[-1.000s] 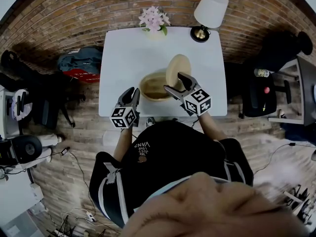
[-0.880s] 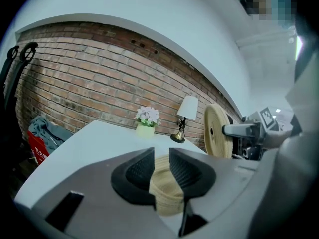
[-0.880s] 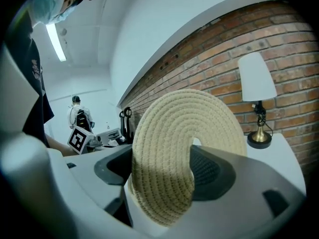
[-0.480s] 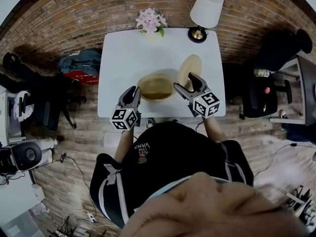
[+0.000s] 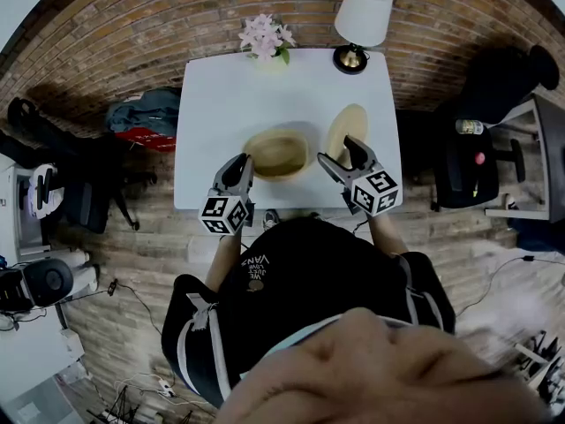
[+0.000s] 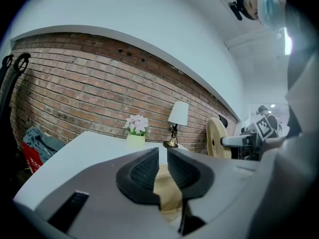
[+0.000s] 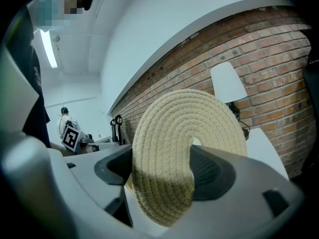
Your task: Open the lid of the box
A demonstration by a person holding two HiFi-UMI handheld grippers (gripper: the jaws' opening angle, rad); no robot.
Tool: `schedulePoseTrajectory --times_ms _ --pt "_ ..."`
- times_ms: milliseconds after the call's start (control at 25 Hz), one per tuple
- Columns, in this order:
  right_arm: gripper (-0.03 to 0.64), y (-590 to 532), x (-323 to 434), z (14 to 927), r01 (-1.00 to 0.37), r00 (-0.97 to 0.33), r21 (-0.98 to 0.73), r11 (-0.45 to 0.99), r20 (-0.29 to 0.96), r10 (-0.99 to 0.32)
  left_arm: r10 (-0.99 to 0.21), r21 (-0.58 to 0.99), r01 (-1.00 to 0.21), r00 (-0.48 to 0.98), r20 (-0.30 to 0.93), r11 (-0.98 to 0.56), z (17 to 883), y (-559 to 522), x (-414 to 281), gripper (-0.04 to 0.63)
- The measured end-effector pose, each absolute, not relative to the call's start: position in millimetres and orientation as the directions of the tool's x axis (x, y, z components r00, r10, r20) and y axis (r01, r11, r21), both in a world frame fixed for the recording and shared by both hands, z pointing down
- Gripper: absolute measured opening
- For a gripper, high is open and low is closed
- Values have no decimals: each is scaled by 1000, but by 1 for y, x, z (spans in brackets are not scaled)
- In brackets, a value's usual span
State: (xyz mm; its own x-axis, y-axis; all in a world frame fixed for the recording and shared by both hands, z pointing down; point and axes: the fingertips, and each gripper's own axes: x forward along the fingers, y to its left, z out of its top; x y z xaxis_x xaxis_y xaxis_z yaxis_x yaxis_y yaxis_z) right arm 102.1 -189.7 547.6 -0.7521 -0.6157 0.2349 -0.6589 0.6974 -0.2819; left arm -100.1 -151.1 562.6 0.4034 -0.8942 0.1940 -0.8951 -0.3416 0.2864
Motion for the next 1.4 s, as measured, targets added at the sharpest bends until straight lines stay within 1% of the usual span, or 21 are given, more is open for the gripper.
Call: schedulePoseTrajectory --times_ms 160,400,1000,1400 --pt "334 -184 107 554 -659 -752 -290 694 246 -611 -897 278 -895 405 177 -349 558 -149 -93 34" --pt "334 -178 109 562 -652 -758 -291 700 267 -595 -904 261 -900 396 160 -348 550 -146 -88 12" --pt "334 -175 109 564 -633 -772 -273 724 281 -570 -925 268 -912 356 134 -312 547 -139 -89 12" --pt "334 -174 105 566 -629 -775 -270 729 295 -559 -930 302 -908 341 137 -289 554 -135 -95 12"
